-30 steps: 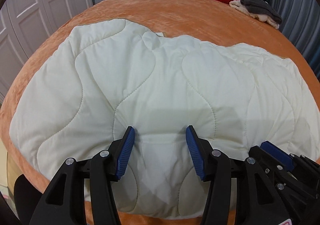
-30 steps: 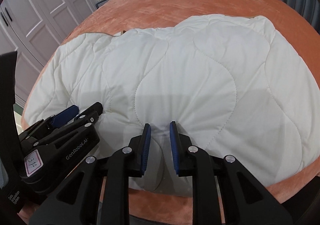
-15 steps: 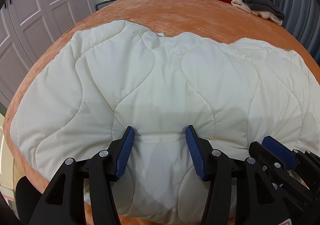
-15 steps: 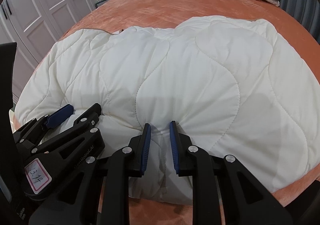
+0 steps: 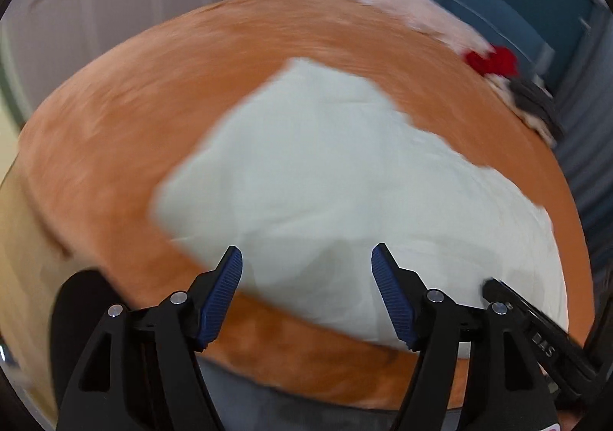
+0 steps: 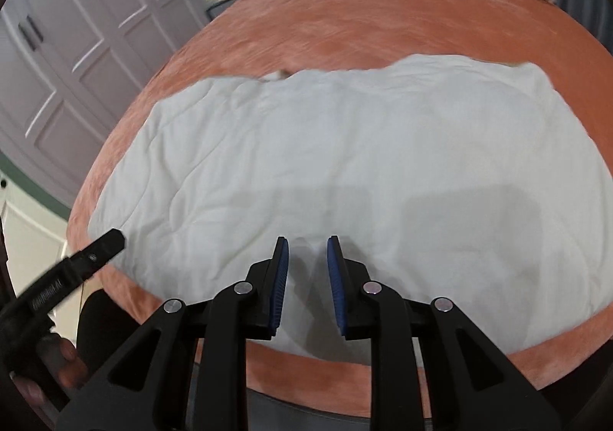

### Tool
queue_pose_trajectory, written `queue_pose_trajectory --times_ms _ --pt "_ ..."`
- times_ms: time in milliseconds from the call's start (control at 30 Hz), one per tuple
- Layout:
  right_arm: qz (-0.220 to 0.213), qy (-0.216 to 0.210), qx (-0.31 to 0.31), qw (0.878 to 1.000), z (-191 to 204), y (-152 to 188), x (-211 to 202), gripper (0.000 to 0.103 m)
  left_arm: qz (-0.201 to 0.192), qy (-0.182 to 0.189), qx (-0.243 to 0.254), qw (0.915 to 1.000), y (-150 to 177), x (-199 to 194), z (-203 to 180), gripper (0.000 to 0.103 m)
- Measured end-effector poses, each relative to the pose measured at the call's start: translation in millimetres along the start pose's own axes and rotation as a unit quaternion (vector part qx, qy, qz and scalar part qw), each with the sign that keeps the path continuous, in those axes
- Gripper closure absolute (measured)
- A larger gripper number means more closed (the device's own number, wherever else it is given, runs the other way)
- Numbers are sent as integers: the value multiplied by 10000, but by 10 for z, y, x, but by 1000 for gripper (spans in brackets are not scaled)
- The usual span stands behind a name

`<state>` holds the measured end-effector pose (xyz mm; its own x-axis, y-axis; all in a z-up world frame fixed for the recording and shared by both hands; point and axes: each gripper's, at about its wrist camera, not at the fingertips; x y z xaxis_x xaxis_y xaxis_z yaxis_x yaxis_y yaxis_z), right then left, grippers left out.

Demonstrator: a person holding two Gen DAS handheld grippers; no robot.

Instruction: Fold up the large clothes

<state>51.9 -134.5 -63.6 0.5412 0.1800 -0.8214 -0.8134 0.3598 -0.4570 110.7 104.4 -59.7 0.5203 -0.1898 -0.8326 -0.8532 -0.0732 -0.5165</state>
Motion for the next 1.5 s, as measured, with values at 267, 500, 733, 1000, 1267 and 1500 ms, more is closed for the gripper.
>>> queue_pose_trajectory --times_ms 267,500,733,1000,1267,1500 --pt "186 182 -93 9996 69 79 241 82 646 799 -1347 9855 -36 341 576 34" --pt "179 257 -176 9994 70 103 280 83 976 1660 -2104 9585 -139 719 527 22" --pt "98 318 -62 9994 58 56 158 84 591 1424 -1625 9746 -296 437 323 67" --pt "280 148 237 9992 -152 162 -125 91 -72 1560 -665 9855 -498 -241 132 83" --pt "704 -745 57 9947 245 295 195 95 -988 1392 593 9835 -605 -1101 -402 84" --pt "239 -934 559 9938 -109 188 -201 91 -1114 1373 1627 9707 -344 -1335 -1116 84"
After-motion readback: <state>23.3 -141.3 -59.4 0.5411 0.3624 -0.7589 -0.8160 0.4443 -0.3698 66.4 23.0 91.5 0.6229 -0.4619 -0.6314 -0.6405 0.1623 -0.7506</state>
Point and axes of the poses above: each gripper's, at about its wrist camera, not at the fingertips, and x roughly the way its jaws point, z to its left, y to its underside, and after that the axes turned 5 degrees about x, right-handed
